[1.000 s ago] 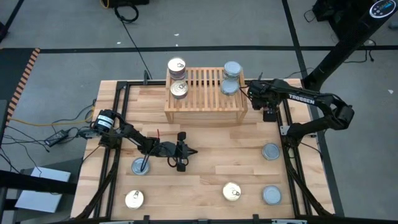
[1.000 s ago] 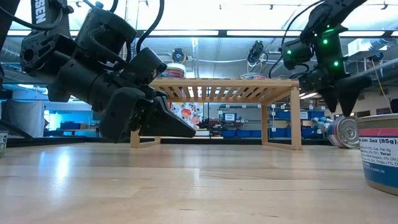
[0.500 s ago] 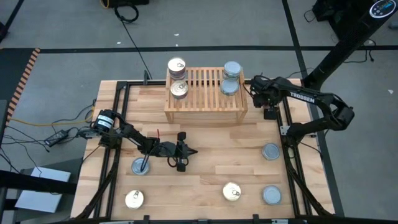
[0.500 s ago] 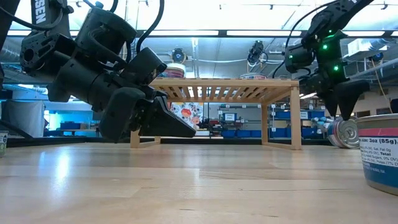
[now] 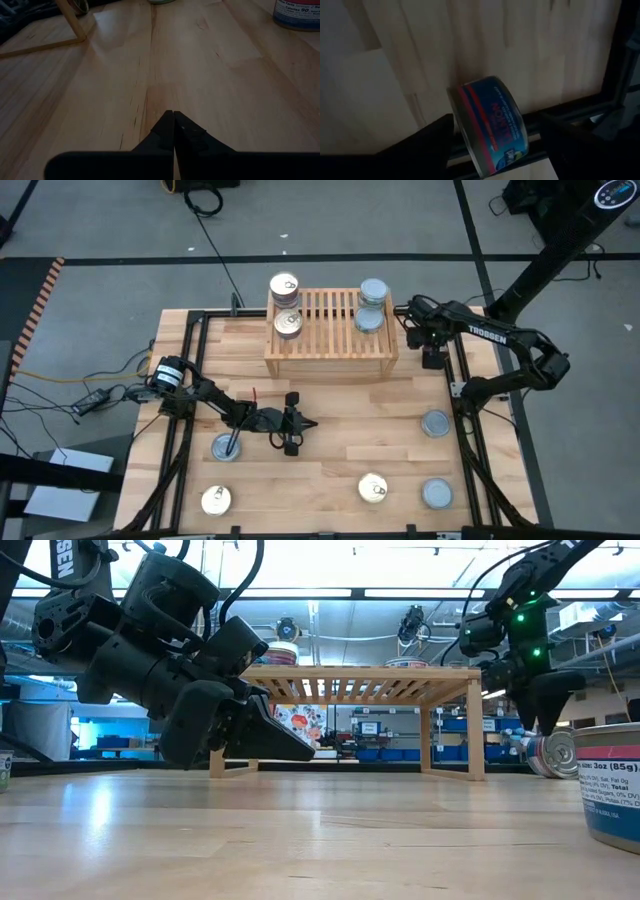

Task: Stack canned seafood by type on shelf
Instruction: Stack the blue pink tuna can on top of the blue pink tuna can on the shelf

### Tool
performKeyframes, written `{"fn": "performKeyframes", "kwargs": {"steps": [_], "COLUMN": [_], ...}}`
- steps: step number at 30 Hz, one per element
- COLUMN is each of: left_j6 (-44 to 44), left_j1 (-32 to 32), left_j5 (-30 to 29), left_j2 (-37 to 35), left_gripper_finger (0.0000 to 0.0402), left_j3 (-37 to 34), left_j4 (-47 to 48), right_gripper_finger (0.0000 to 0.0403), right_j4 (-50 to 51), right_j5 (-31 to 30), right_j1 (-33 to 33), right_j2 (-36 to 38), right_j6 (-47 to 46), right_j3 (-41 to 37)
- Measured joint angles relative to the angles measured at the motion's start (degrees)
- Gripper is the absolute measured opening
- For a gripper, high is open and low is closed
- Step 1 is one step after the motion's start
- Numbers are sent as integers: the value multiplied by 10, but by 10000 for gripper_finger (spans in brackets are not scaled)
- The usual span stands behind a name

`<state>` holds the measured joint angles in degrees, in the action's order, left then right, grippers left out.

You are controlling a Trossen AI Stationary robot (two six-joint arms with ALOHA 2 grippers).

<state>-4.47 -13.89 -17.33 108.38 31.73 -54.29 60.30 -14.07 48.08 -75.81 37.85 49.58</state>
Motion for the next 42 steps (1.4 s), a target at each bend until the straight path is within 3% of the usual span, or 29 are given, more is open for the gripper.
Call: {"fn": "performKeyframes", "kwargs": {"steps": [14,23,28,42], "left_j6": [-3,-5,-5,-11], "left_j1": [0,0,0,0], "left_j5": [0,0,0,0], "left_j2": [0,0,0,0], "left_gripper_finger": [5,5,5,5], "left_j3": [0,0,0,0], "left_j4": [0,0,0,-2], "right_gripper_finger": [283,227,195,195], "right_j4": [-2,4,29,191], "right_j5": [-15,-14,-13,-15], "right_j1": [11,12,5,-63], "right_j2": [0,0,0,0], "right_j6": [-4,-8,-21,-174], "right_j3": [-58,-64,-44,96]}}
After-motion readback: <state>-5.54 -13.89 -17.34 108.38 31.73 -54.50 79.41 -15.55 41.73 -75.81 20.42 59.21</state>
